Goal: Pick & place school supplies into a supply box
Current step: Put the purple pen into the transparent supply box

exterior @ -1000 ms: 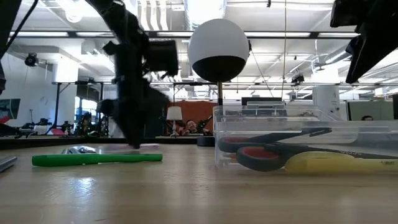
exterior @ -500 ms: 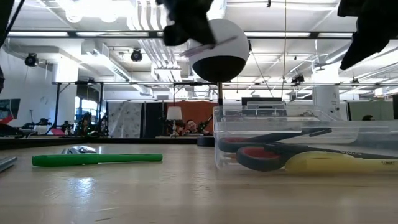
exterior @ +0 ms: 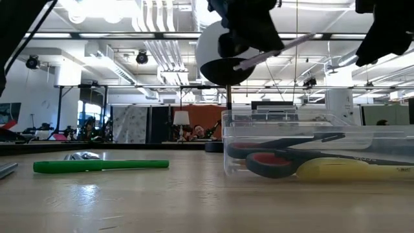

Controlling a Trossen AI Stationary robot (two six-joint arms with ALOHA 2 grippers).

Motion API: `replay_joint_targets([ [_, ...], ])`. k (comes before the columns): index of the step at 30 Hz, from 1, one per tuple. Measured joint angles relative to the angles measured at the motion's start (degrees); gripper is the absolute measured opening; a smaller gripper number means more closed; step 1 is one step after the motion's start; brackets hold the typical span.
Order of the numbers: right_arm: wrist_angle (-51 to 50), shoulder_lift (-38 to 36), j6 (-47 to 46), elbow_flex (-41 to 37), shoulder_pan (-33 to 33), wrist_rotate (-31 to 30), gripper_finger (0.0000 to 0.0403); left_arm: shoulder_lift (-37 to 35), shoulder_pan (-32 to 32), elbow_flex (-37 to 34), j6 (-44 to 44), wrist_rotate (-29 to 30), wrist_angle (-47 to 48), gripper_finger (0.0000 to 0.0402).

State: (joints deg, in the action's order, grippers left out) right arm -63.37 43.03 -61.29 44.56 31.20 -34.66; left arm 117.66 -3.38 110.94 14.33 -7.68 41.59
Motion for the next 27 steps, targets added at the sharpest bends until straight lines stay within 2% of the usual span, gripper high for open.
replay_joint_targets([
  [4, -1.5, -0.4, -5.7, 0.0, 3.3, 2.7, 0.0191, 2.3, -0.9, -0.7, -2.7, -1.5, -0.7, 0.001],
  [10, -2.6, -0.4, -4.9, 0.0, 7.6, 3.2, 0.0191, 4.1, -2.5, -2.0, -2.7, -1.7, -2.5, 0.001],
  [15, -2.9, -0.6, -2.8, 0.0, 7.7, 3.2, 0.0191, 6.7, -2.7, -1.9, -2.2, -0.3, -3.6, 0.001],
  [19, -2.8, -0.6, -2.1, -0.1, 7.7, 2.1, 0.0191, 7.6, -3.5, -1.9, 1.2, -1.6, -4.1, 0.001],
  [27, -2.6, -0.6, -0.2, -0.1, 7.7, -0.7, 0.0191, 9.6, -7.3, -1.8, 1.7, -3.1, -10.3, 0.0013],
])
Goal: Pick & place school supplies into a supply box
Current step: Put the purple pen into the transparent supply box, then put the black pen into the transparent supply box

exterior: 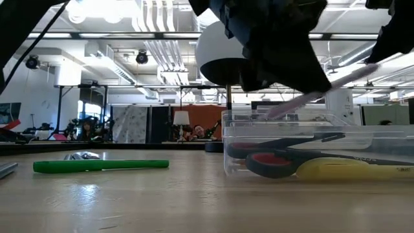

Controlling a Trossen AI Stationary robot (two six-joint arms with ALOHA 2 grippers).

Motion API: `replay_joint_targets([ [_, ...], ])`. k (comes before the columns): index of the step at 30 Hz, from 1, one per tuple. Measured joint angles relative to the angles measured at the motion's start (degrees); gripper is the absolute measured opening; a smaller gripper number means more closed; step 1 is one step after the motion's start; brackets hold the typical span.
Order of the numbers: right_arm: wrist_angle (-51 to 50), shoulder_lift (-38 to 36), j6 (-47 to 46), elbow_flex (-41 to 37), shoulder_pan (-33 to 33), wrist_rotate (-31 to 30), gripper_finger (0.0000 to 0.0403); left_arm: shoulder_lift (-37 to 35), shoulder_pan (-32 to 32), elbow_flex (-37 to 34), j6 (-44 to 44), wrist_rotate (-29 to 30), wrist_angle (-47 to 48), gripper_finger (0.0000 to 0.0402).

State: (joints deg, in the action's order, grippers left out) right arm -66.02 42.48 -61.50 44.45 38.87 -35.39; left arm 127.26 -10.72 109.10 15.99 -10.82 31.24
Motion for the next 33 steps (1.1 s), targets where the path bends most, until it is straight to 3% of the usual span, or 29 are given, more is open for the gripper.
replay_joint_targets([
  [12, 0.8, 1.6, -0.1, -0.9, 0.0, -1.9, 0.0191, 2.8, -0.7, -0.2, 0.6, 2.4, -1.7, 0.0037],
  [24, 2.2, 2.2, -0.7, -2.1, 0.0, -2.1, 0.0192, 2.1, -0.7, -0.2, 6.2, 2.4, -1.5, 0.0176],
  [28, 4.0, 2.3, -0.7, -3.1, 0.0, -2.3, 0.0192, -0.3, -0.9, 2.1, 7.4, 5.2, 3.4, 0.0189],
  [33, 9.7, 2.4, -1.9, -6.3, -0.1, -2.6, 0.0192, -2.1, -1.6, 6.2, 16.4, 12.1, 18.9, 0.0184],
])
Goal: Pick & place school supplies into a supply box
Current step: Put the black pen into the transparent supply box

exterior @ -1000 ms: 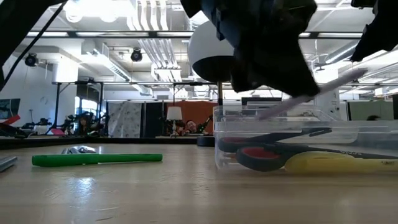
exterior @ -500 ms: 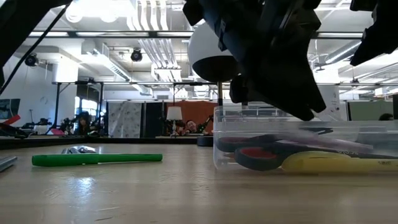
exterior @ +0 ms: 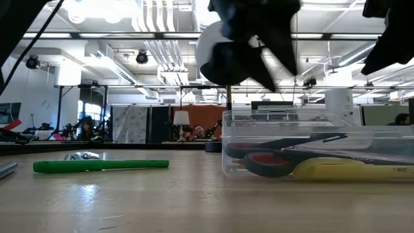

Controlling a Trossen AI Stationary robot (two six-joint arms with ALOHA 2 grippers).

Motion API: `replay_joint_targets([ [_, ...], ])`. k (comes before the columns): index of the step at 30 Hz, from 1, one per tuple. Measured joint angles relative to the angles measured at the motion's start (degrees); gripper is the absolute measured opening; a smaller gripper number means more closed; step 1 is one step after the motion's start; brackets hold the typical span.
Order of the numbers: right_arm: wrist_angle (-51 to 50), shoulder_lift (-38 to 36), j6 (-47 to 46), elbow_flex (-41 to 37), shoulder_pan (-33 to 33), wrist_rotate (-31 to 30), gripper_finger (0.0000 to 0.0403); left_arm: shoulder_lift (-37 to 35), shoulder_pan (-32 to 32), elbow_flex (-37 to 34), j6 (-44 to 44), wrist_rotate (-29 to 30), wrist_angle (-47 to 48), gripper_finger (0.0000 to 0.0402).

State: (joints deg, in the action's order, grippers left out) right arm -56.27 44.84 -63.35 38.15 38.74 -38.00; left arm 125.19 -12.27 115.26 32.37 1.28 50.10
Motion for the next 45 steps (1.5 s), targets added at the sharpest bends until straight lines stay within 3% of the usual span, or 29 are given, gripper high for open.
replay_joint_targets([
  [7, 3.3, 0.8, -7.6, -5.0, 0.0, -1.2, 0.0192, -0.6, -2.1, 0.6, 15.3, 0.2, 16.8, 0.018],
  [13, 3.4, 1.5, -18.5, -9.2, 0.0, -0.7, 0.0192, -1.9, -4.1, -5.5, 28.5, -2.0, 17.1, 0.018],
  [19, 3.8, 1.4, -17.3, -11.1, 0.0, 1.9, 0.0192, -8.7, -3.9, -16.8, 32.4, -4.9, 17.5, 0.018],
  [26, 4.3, 1.4, -17.7, -11.1, -0.1, 2.0, 0.0192, -28.2, 0.5, -41.9, 43.0, -5.7, 7.7, 0.018],
  [32, 4.3, 1.4, -22.0, -11.1, -0.4, 2.0, 0.0192, -37.3, 0.9, -56.6, 65.6, -8.4, 5.9, 0.018],
  [38, 4.3, 1.5, -24.3, -11.1, -0.9, 2.0, 0.0192, -39.4, -2.6, -62.2, 79.8, -8.7, -4.2, 0.018],
  [45, 4.3, 1.5, -24.8, -11.1, -0.9, 1.9, 0.0192, -38.2, -10.6, -60.4, 92.8, -9.1, -6.5, 0.018],
])
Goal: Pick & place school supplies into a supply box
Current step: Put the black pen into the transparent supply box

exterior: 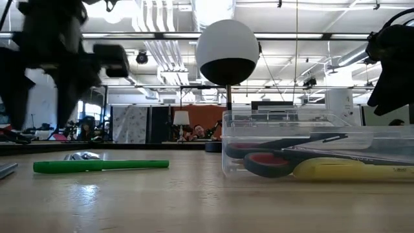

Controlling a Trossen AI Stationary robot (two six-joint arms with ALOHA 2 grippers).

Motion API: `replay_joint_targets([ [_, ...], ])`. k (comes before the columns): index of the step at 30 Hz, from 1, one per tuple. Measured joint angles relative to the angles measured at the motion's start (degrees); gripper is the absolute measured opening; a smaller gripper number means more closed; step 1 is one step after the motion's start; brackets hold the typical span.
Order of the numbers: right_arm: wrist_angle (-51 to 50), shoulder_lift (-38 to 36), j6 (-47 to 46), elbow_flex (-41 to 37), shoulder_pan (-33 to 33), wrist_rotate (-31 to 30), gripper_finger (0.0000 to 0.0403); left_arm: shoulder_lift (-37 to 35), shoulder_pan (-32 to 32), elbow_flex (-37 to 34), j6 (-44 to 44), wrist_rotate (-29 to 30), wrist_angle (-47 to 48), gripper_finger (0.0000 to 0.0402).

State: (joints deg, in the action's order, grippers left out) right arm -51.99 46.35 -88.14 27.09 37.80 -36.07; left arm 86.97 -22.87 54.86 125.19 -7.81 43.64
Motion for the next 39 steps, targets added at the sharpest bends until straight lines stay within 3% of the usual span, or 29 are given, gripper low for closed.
replay_joint_targets([
  [6, -0.1, 0.0, 0.1, 0.0, 0.0, -1.3, 0.0192, 0.0, -3.5, 1.8, 3.7, -0.7, 0.1, 0.018],
  [11, -0.1, 0.0, -0.2, 0.0, -0.1, -3.0, 0.0192, 0.4, -3.7, 2.3, 0.9, 9.7, -1.8, 0.018],
  [16, -0.1, 0.0, -0.4, 0.0, -0.1, -3.0, 0.0192, 4.3, -4.7, 2.3, 4.1, 3.9, -2.1, 0.018],
  [19, -0.1, 0.0, -0.4, 0.0, -0.1, -3.0, 0.0192, 7.1, -5.7, 2.3, 5.7, 2.1, -7.1, 0.018],
  [29, -0.1, 0.0, -0.3, 0.0, -0.1, -2.9, 0.0192, 13.9, -7.6, 4.3, 5.9, 1.0, -10.8, 0.0176],
  [34, -0.1, 0.0, -0.2, 0.0, -0.1, -2.9, 0.0192, 14.7, -9.1, 4.3, 5.9, -0.4, -9.6, 0.0134],
  [39, -0.1, 0.0, 0.1, 0.0, -0.1, -2.9, 0.0192, 14.8, -9.3, 4.2, 4.1, -1.4, -7.5, 0.0055],
])
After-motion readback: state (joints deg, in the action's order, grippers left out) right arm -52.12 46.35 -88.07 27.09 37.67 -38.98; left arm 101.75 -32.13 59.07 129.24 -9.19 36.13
